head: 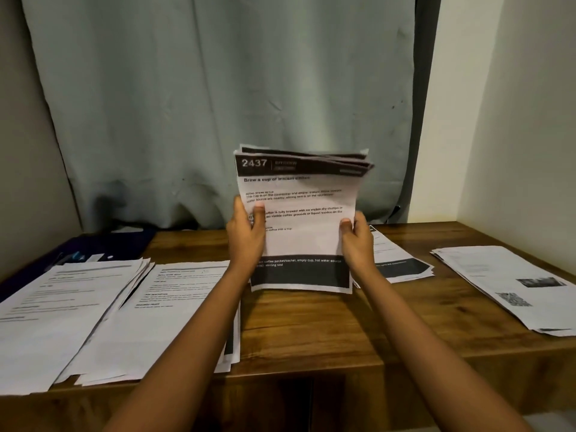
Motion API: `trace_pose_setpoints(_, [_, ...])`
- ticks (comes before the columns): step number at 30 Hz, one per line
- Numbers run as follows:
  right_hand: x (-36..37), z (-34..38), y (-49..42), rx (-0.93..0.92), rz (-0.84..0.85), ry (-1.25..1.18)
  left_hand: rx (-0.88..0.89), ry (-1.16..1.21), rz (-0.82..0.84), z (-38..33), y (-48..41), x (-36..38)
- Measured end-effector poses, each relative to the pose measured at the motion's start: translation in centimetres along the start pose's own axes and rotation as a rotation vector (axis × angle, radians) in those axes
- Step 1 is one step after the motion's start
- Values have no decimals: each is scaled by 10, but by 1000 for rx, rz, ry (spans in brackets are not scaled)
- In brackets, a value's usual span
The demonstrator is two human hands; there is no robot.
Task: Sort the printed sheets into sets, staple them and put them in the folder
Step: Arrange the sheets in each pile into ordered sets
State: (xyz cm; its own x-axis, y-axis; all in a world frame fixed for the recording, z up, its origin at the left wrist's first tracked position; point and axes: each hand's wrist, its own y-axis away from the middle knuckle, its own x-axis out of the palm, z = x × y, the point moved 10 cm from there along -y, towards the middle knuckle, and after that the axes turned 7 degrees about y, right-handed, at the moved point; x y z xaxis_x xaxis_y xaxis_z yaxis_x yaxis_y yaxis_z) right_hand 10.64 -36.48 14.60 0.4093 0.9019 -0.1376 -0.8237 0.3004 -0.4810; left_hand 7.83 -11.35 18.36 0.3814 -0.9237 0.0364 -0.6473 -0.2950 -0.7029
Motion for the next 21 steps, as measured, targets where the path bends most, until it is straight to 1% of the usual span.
trace_pose_setpoints(4, [6, 4, -3, 2, 4, 18, -4, -27, -6, -2, -10, 6])
trace_pose_setpoints(10, [17, -22, 11, 65, 54, 47, -70, -2, 44, 20, 11, 10])
trace_pose_setpoints(17, [16, 3, 1, 41, 53, -4, -45, -23, 66, 11, -9, 13])
trace_pose_setpoints(21, [22, -11, 6, 79, 96, 19, -64, 10, 89, 21, 0, 7])
